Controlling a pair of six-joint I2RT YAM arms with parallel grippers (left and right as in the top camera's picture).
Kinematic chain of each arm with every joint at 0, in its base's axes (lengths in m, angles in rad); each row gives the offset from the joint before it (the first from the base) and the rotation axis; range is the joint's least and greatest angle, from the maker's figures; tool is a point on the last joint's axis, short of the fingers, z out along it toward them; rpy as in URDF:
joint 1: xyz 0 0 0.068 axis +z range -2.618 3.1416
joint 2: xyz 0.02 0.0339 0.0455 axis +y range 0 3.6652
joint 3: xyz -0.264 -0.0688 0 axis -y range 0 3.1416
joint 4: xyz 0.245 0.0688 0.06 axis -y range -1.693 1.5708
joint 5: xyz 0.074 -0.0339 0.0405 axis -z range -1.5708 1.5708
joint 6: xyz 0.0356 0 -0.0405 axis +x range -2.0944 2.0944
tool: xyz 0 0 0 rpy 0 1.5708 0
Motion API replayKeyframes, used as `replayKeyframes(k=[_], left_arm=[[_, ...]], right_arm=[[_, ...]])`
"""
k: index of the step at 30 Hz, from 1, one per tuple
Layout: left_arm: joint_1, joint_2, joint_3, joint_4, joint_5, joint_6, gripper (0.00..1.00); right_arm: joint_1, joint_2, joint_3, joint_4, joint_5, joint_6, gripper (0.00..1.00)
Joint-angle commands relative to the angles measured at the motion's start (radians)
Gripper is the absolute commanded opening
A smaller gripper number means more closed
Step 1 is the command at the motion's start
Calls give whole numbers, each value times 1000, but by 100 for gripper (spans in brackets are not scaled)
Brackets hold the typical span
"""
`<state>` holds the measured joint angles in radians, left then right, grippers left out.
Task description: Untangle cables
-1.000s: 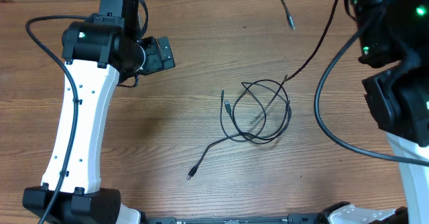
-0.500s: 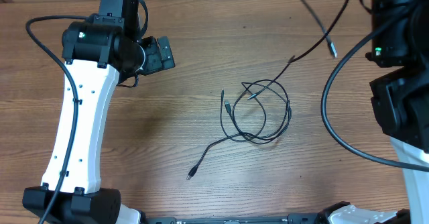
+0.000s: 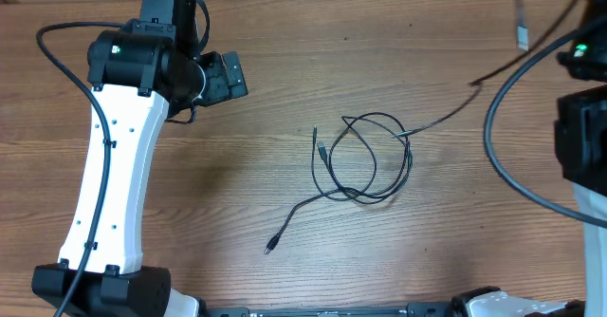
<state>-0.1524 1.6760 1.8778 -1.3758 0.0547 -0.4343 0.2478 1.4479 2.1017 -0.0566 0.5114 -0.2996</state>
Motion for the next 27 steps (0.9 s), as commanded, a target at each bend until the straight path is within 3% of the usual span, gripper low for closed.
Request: replayKeyframes(k=[1, 7, 15, 27], left_arm=[[2, 5, 2, 0, -6, 8, 100], [2, 5, 2, 0, -6, 8, 100], [2, 5, 2, 0, -6, 8, 100], [2, 5, 2, 0, -6, 8, 100]], right_arm=[[-71, -29, 13, 10, 61, -127, 4], [-225, -29, 13, 2, 72, -208, 4], [-388, -27, 13, -91, 71, -200, 4], [-518, 87, 12, -335, 71, 6, 4]])
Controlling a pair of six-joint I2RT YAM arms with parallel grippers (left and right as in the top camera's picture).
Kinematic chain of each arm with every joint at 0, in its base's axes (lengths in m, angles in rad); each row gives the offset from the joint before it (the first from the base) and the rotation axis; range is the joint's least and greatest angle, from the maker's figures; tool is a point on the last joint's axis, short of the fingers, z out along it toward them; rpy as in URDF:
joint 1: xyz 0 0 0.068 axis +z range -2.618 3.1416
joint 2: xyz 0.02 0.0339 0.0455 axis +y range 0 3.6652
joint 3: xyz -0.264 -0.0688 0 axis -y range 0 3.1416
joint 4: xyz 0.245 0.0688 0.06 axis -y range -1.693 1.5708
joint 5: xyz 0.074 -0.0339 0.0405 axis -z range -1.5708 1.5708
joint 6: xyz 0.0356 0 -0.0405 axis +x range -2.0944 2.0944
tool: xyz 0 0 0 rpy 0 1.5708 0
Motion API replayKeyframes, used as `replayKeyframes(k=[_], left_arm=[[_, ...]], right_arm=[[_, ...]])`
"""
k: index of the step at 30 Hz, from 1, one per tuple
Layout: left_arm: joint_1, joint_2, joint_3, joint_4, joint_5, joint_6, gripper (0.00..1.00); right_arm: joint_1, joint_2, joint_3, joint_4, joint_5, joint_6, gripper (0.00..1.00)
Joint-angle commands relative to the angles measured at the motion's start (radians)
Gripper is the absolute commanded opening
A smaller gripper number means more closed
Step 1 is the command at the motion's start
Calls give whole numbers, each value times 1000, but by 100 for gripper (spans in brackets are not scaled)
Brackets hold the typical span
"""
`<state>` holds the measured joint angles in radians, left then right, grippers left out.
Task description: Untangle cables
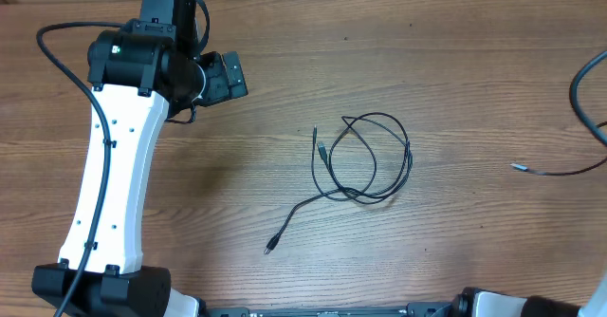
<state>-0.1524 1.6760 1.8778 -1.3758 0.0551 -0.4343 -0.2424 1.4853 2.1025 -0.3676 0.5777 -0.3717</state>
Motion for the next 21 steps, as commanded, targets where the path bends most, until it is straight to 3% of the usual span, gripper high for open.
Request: replayKeyframes(k=[1, 11, 21], left_arm=[[2, 5, 2, 0, -7, 8, 100], [2, 5, 2, 0, -7, 8, 100], [2, 5, 2, 0, -7, 8, 99]], right_arm=[[-42, 68, 11, -44, 5, 95, 4], [-175, 219, 11, -125, -28, 216, 4], [-321, 388, 6, -208, -320, 275, 4]])
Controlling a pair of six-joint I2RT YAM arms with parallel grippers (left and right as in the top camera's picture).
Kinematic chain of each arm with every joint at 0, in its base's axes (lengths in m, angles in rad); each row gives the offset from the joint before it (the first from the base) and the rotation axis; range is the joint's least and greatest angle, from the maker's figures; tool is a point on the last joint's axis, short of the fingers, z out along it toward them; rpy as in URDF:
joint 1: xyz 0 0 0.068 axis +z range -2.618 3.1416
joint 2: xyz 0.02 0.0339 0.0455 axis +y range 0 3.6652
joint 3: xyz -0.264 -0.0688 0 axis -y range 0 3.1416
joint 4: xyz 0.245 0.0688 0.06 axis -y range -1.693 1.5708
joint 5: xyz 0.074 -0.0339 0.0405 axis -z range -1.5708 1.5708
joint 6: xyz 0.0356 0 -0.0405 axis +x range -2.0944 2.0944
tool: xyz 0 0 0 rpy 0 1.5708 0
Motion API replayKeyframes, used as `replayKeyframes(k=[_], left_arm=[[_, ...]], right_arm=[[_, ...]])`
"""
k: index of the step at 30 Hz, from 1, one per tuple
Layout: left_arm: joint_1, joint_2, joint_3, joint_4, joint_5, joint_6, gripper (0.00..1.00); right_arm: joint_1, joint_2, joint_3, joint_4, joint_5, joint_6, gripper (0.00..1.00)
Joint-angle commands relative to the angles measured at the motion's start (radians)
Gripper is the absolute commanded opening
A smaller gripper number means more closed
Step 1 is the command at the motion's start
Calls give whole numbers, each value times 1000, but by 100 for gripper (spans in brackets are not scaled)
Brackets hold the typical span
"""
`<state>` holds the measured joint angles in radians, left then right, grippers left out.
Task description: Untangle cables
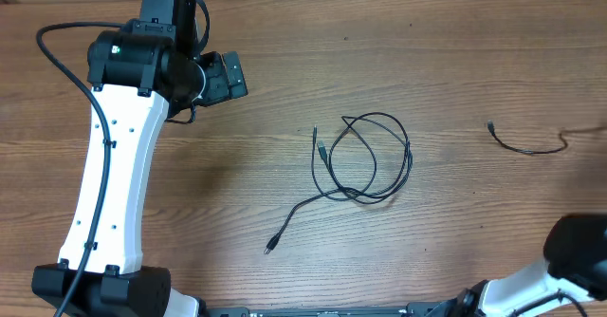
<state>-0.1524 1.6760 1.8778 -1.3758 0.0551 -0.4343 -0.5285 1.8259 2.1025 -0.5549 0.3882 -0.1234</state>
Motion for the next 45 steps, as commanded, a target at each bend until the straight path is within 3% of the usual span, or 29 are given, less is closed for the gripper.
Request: replayKeyframes(k=[1, 11, 20, 22, 24, 27, 28, 31, 33, 45], left_arm=[[2, 5, 2, 0, -7, 8, 100], [2, 5, 2, 0, -7, 8, 100], [2, 5, 2, 0, -7, 8, 100], [2, 5, 2, 0, -7, 8, 100], [2, 5, 2, 0, -7, 8, 99], [2, 5, 2, 0, -7, 8, 100], [2, 5, 2, 0, -7, 8, 100], [2, 5, 2, 0, -7, 8, 99], [2, 5, 2, 0, -7, 8, 100], [2, 5, 2, 0, -7, 8, 100]], right_arm=[[-47, 63, -2, -26, -140, 27, 4], [-122, 211, -16, -133, -198, 159, 4], [-128, 306, -16, -196, -329, 180, 4], [-128, 319, -17, -202, -352, 180, 18], [-128, 327, -17, -212, -375, 180, 41], [-128, 328, -17, -223, -401, 180, 63], [-128, 328, -17, -226, -430, 180, 77], [-128, 328, -17, -250, -509, 180, 95], [-128, 328, -17, -274, -572, 179, 100], [-128, 327, -14, -354, -828, 180, 100]])
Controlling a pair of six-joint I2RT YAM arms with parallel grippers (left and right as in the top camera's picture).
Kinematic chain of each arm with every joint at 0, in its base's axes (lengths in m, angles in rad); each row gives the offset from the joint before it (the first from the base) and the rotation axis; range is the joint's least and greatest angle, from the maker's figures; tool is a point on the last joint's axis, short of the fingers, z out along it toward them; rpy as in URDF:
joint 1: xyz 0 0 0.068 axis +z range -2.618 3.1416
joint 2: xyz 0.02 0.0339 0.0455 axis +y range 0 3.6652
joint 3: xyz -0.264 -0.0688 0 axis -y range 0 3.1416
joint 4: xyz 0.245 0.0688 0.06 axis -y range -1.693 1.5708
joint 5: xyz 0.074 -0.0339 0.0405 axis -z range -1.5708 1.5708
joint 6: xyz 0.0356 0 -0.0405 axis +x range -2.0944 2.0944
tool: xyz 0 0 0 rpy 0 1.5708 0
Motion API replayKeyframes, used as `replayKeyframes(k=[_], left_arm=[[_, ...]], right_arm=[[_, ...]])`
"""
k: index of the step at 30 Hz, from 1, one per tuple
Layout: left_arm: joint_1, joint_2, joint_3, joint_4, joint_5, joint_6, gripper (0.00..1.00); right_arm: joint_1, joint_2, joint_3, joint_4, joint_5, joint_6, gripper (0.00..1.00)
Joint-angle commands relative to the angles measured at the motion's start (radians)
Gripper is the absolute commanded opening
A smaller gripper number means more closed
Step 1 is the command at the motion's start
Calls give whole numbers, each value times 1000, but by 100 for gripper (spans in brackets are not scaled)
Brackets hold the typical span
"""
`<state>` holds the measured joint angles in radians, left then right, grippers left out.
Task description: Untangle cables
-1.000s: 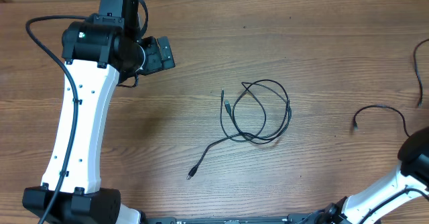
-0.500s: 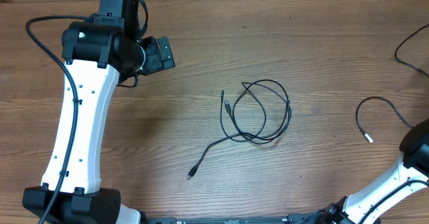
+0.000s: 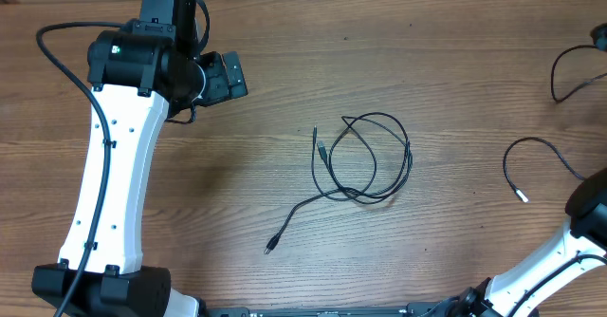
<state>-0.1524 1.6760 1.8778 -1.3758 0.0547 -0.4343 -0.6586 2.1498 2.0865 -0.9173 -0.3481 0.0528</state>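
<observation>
In the overhead view a tangle of thin black cable lies at the table's middle, a loop with loose ends at the left and a plug end at the lower left. A separate black cable lies at the right, its light-tipped end pointing down. The left gripper hangs at the upper left, far from the tangle, and its jaw gap is not readable. Only part of the right arm shows at the right edge, with its gripper out of frame.
Another dark cable loop curls at the top right edge. The white left arm spans the table's left side from the bottom edge upward. The table is brown wood.
The separate cable on the right has shifted: its free end was higher and further left, and now lies lower with the cable arched above it. More of the right arm shows. The tangle and left arm are unchanged.
At first a thin strand ran taut from the tangle's right side up toward the right arm. Then that strand was free of the tangle, its end lying at the right. Later its end sat higher, and now it rests lower right. The central loop kept its shape.
</observation>
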Motion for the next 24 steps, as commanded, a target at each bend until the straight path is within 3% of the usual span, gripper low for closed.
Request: replayKeyframes(k=[1, 8, 14, 18, 24], left_arm=[[2, 5, 2, 0, -6, 8, 100], [2, 5, 2, 0, -6, 8, 100], [2, 5, 2, 0, -6, 8, 99], [2, 5, 2, 0, -6, 8, 100], [2, 5, 2, 0, -6, 8, 99]], right_arm=[[2, 2, 6, 15, -121, 3, 100], [-1, -25, 85, 92, -386, 4, 100], [-1, -56, 241, 127, -409, 73, 100], [-1, -85, 339, 119, -426, 79, 100], [5, -161, 356, 45, -634, 78, 100]])
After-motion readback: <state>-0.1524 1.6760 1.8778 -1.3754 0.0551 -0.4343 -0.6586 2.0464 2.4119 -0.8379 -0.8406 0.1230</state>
